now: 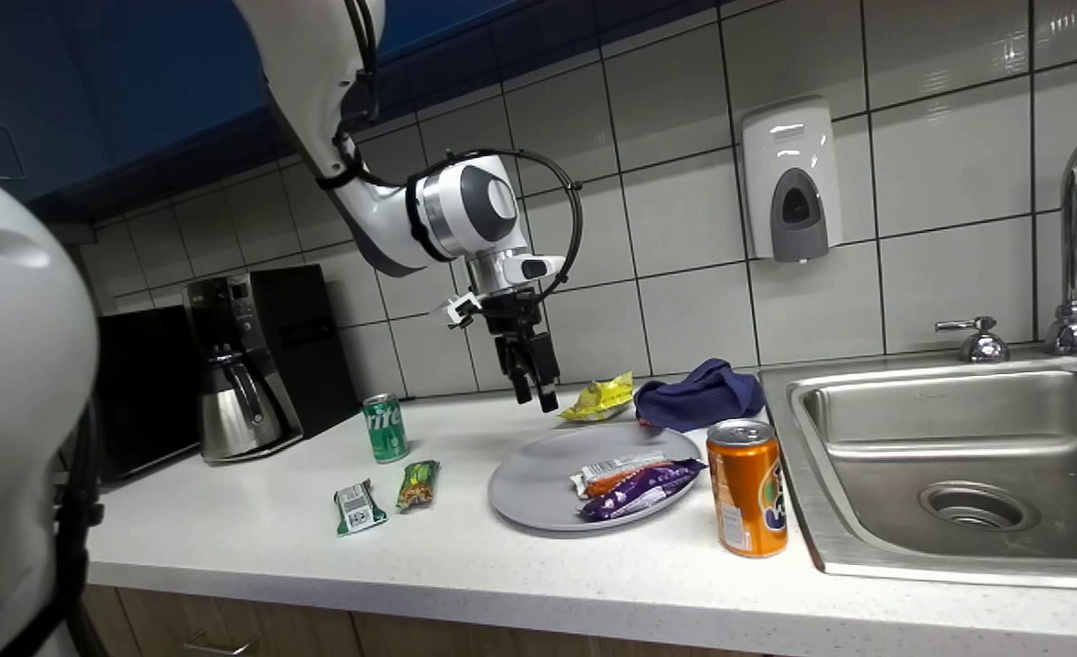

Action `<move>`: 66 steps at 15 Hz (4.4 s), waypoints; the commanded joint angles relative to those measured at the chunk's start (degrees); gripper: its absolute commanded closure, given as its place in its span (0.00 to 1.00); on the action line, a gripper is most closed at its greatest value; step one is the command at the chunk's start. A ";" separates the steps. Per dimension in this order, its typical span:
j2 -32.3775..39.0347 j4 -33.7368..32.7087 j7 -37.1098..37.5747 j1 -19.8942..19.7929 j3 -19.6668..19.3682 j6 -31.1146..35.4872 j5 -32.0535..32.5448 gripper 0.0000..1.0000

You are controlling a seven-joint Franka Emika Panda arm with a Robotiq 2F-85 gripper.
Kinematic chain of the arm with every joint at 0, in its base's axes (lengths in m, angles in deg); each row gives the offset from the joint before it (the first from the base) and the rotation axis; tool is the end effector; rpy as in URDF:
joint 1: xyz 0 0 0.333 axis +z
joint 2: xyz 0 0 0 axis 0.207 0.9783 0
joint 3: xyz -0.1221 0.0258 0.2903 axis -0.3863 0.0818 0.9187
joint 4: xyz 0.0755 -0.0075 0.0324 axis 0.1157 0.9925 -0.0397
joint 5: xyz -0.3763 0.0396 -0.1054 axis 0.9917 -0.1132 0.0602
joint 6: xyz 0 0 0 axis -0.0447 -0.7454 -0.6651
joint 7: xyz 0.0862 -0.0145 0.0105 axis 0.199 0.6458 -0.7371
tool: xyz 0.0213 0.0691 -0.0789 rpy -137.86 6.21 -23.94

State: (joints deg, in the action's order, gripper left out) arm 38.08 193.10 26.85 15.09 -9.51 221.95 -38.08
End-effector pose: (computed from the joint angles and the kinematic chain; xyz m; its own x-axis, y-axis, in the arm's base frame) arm 0.5664 -0.0067 0.2809 0.7395 -0.6715 0.0473 -0.6730 -0.7357 0.0764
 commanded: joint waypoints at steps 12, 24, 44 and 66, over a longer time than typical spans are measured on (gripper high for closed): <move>-1.39 1.01 -6.09 0.63 0.82 1.22 -0.16 0.00; -4.12 5.39 -36.36 0.91 6.76 4.17 -5.78 0.00; -3.23 8.86 -67.32 1.01 12.07 0.89 -17.15 0.00; -0.37 8.26 -73.56 0.83 12.92 1.06 -14.52 0.00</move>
State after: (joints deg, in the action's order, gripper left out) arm 37.08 202.10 -45.90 16.61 2.86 222.85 -54.20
